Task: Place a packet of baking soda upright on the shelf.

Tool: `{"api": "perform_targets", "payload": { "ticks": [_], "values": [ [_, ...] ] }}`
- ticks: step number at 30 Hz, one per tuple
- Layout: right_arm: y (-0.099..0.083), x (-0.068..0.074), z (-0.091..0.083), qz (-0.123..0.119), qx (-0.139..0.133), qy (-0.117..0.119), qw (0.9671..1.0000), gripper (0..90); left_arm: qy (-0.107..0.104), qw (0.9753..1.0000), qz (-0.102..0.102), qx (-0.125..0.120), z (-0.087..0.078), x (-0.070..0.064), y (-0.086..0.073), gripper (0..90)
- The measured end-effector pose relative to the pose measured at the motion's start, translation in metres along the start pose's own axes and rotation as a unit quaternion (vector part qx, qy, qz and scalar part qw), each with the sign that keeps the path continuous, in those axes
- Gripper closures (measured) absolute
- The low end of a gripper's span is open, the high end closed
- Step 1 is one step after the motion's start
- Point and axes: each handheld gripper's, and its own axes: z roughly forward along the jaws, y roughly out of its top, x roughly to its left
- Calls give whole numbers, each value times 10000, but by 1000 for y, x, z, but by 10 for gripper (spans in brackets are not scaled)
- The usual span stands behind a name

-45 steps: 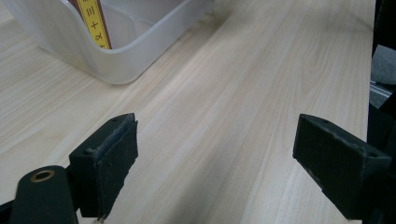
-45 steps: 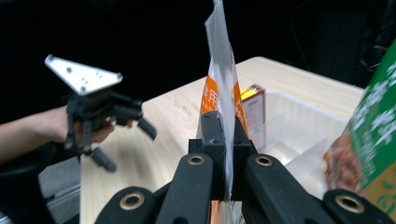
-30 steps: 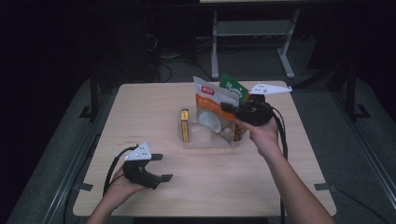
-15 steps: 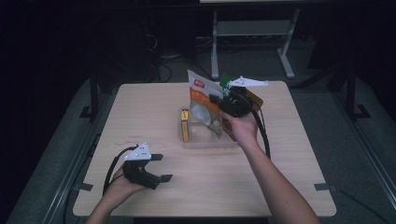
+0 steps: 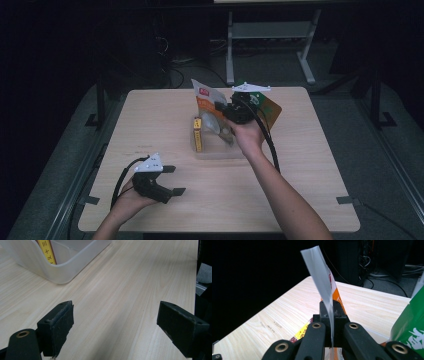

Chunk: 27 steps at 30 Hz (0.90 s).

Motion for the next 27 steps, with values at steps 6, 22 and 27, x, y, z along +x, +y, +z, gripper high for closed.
{"api": "perform_targets", "payload": {
  "ticks": [6,22,27],
  "values": [
    [9,4,-1,-39,-36,-145,9999,897,-25,10000,15,32,2,0,0,135],
    [5,21,15,-53,180,-272,9995,821,-101,9999,55,91,6,-3,1,136],
    [0,17,7,-288,278,-281,9988,807,-143,9998,44,139,9,-5,1,135]
  ]
}}
